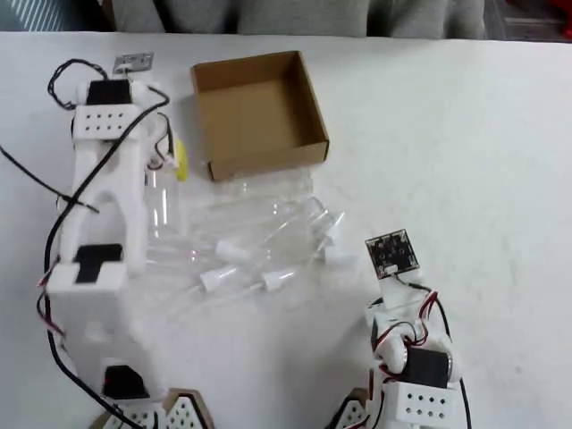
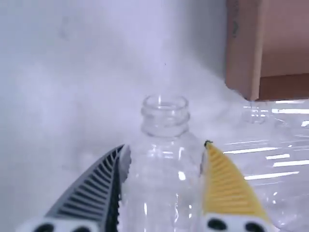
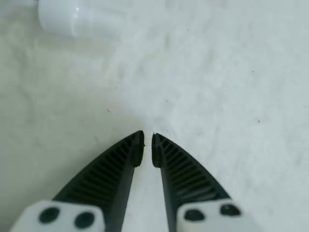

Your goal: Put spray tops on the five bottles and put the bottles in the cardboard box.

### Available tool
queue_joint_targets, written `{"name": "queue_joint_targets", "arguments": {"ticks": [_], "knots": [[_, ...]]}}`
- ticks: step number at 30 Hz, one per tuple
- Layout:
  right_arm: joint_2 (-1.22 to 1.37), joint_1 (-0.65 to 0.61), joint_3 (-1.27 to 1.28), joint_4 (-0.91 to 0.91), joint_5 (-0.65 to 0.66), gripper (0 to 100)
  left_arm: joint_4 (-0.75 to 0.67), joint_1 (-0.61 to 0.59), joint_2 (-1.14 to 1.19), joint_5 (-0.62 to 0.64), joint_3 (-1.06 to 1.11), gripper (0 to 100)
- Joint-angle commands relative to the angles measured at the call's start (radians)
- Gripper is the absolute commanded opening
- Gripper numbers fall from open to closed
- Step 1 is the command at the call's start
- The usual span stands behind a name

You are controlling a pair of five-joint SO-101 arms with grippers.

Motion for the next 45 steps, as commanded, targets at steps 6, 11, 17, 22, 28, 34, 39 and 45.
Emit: {"name": "queue_joint_targets", "arguments": {"ticks": [6,11,17,22,28,34,39,45], "knots": [[-0.007,0.042,0.008,-0.019,0.011,1.9,-0.284,0.012,-0.429,-0.008,0.450,2],[-0.007,0.048,0.008,-0.019,0.011,2.0,-0.466,0.007,-0.587,-0.008,0.683,2],[-0.007,0.041,0.008,-0.041,0.015,2.2,-0.674,0.007,-0.763,-0.008,0.913,2],[-0.007,0.041,0.000,-0.067,0.180,2.2,-0.865,0.007,-0.875,0.000,1.092,2],[0.004,-0.002,-0.123,-0.145,0.055,2.2,-1.026,-0.005,-0.984,0.000,1.243,2],[0.007,-0.177,-0.242,-0.117,-0.011,2.2,-1.057,-0.025,-1.026,0.002,1.286,2],[0.124,-0.249,-0.322,-0.160,-0.061,2.1,-1.057,-0.048,-1.026,0.002,1.283,2],[0.506,-0.266,-0.535,-0.185,-0.132,2.2,-1.106,-0.053,-1.023,0.002,1.304,2]]}}
